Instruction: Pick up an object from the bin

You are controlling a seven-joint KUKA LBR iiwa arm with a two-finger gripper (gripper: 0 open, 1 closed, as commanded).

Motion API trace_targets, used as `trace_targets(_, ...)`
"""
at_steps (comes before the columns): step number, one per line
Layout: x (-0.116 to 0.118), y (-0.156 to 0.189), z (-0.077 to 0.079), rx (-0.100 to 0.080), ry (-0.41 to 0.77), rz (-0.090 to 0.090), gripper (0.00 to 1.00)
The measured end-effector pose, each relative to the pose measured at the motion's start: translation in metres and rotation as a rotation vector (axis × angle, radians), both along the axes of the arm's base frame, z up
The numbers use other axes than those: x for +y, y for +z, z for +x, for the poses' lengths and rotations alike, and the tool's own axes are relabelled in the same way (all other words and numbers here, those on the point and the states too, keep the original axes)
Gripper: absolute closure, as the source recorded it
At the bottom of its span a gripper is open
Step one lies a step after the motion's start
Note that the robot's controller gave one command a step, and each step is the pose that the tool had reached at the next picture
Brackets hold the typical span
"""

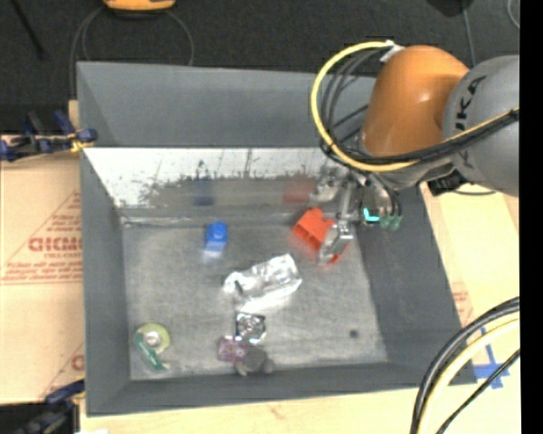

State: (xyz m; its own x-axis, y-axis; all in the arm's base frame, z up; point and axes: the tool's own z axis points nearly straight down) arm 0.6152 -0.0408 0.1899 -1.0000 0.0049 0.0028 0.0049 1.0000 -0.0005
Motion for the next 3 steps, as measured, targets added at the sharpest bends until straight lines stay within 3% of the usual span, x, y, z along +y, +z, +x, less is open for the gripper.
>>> trace_targets(1,0.039,-0.104,-0.018,-0.012,0.318,-0.001,0.00)
trace_targets(3,0.072,-0.089,-0.015,-0.012,0.596,-0.002,0.00)
